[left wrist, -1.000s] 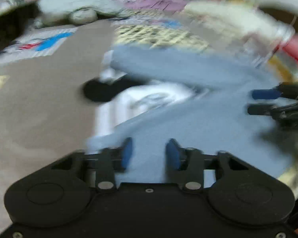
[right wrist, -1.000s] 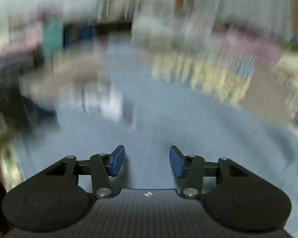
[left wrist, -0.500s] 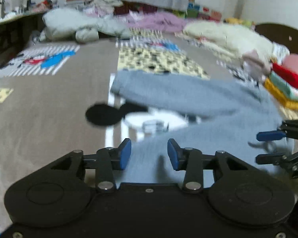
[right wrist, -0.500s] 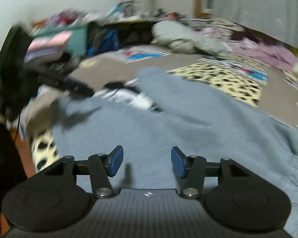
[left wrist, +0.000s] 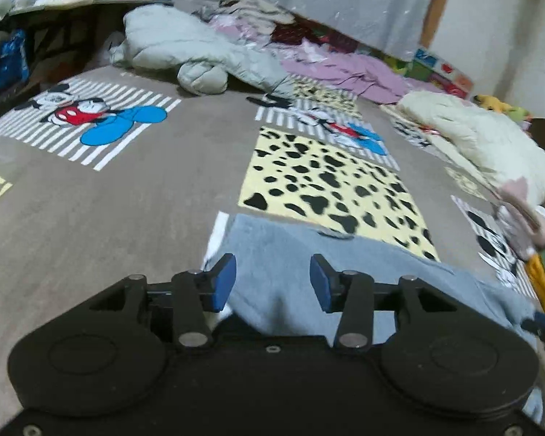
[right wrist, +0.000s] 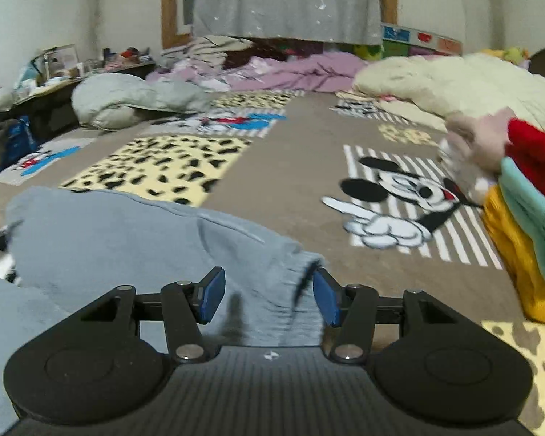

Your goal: Fold clothes

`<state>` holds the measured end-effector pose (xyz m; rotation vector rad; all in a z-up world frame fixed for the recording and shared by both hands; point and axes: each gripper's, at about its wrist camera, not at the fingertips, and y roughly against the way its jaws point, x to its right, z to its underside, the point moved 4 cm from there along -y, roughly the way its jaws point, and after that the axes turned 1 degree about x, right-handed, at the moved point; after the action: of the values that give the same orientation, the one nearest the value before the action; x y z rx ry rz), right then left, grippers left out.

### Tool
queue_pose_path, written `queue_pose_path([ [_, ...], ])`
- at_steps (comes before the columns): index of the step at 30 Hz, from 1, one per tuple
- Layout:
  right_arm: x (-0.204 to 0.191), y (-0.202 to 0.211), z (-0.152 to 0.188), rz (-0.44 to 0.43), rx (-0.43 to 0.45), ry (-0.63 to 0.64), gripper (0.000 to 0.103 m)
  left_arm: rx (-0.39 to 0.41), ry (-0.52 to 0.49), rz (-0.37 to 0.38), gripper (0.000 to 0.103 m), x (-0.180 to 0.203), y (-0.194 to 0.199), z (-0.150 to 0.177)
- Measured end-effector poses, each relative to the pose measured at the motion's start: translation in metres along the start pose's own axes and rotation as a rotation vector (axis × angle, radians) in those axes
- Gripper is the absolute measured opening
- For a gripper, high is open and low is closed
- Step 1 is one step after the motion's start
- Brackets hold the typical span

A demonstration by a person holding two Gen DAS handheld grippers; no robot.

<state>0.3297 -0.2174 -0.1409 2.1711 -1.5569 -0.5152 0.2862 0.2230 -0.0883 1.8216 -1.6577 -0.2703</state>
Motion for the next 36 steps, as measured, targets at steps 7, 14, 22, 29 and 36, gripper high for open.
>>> queue_pose_path([
  [7, 0.019, -0.017, 0.013, -0.084, -0.047, -0.091, 0.037, -0.031, -0.052, -0.065, 0.044, 0.004, -0.042, -0.005],
  [14, 0.042, -0.017, 0.012, -0.216, -0.020, -0.271, 0.013, -0.040, -0.064, -0.108, 0.044, -0.013, -0.062, -0.010],
  [22, 0.070, -0.031, 0.028, -0.294, -0.029, -0.531, 0.012, -0.119, -0.132, -0.097, 0.042, -0.011, -0.079, 0.008],
  [29, 0.076, -0.029, 0.031, -0.324, 0.026, -0.589, 0.011, 0.025, -0.101, 0.008, 0.030, -0.008, -0.048, -0.010],
  [36, 0.079, -0.034, 0.034, -0.299, 0.012, -0.607, 0.010, -0.079, -0.210, -0.097, 0.043, -0.005, -0.068, 0.008],
])
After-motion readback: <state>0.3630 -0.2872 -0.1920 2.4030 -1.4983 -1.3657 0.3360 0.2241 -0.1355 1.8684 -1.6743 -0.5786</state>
